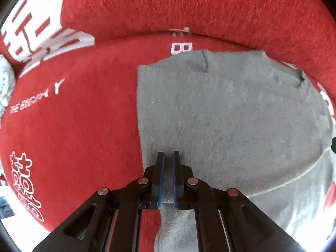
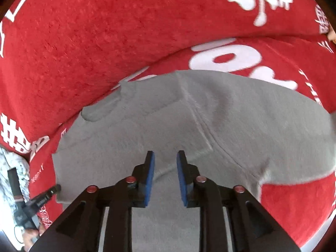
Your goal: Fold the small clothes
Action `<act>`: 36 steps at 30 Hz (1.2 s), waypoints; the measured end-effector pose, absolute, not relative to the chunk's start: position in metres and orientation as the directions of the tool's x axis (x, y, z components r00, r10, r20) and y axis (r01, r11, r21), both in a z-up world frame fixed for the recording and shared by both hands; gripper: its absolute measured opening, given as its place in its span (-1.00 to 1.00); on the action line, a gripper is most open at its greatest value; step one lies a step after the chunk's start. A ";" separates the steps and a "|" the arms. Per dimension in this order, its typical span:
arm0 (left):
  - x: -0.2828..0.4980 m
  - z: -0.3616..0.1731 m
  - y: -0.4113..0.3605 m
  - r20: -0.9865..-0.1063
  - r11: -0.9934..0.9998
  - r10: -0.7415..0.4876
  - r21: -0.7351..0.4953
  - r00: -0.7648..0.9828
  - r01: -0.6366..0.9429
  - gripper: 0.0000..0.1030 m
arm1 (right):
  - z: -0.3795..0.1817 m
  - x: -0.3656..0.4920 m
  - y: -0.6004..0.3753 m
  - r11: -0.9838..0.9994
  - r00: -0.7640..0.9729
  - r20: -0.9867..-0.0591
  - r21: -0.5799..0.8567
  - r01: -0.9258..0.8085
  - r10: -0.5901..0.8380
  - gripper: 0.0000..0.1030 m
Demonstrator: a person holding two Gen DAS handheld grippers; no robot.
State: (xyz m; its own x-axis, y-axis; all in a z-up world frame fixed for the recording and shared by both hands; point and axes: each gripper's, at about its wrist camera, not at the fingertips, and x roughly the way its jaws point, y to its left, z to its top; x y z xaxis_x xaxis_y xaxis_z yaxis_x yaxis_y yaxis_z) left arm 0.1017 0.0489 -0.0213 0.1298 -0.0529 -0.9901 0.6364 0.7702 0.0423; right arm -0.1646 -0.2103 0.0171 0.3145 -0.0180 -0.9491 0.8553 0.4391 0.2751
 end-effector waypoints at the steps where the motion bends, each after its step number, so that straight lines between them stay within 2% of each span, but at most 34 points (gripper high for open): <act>1: 0.100 -0.021 0.048 -0.989 0.767 -0.047 0.054 0.140 0.640 -0.85 | 0.013 -0.168 -0.213 0.430 0.301 -0.954 0.269 0.862 -0.007 -0.36; 5: 0.093 -0.017 0.045 -0.988 0.746 -0.024 0.086 0.155 0.660 -0.85 | 0.007 -0.181 -0.218 0.373 0.293 -0.956 0.276 0.886 0.010 -0.36; 8: 0.089 -0.012 0.046 -0.988 0.741 -0.016 0.091 0.154 0.665 -0.85 | 0.017 -0.197 -0.211 0.337 0.319 -0.947 0.312 0.888 0.037 -0.23; 10: 0.084 -0.007 0.048 -0.989 0.743 -0.015 0.090 0.150 0.664 -0.85 | 0.023 -0.202 -0.202 0.339 0.322 -0.946 0.318 0.886 0.045 0.00; 18: 0.056 0.011 0.045 -0.991 0.707 -0.045 0.059 0.128 0.704 -0.85 | 0.033 -0.226 -0.155 0.350 0.306 -0.947 0.321 0.880 0.098 0.05; 21: 0.038 0.017 0.043 -0.994 0.675 -0.057 0.034 0.098 0.737 -0.85 | 0.034 -0.232 -0.139 0.341 0.308 -0.945 0.326 0.882 0.107 0.25; 26: 0.007 0.020 0.038 -0.997 0.629 -0.051 0.018 0.065 0.777 -0.85 | 0.037 -0.248 -0.119 0.315 0.324 -0.939 0.345 0.884 0.119 0.28; 29: -0.003 0.016 0.032 -0.998 0.620 -0.059 -0.011 0.032 0.785 -0.85 | 0.034 -0.259 -0.115 0.300 0.327 -0.936 0.352 0.886 0.132 0.40; 36: -0.039 0.013 0.000 -0.999 0.599 -0.039 -0.011 0.016 0.800 -0.85 | 0.026 -0.288 -0.130 0.247 0.356 -0.919 0.390 0.887 0.171 0.41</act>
State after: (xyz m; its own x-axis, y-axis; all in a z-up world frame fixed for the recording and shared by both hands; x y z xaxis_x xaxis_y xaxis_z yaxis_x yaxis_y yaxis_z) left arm -0.0392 -0.0001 0.0129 0.0161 -0.0391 -0.9991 0.8003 0.5995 -0.0106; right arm -0.2881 -0.1296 0.0261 0.3560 0.1714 -0.9186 0.8871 0.2469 0.3899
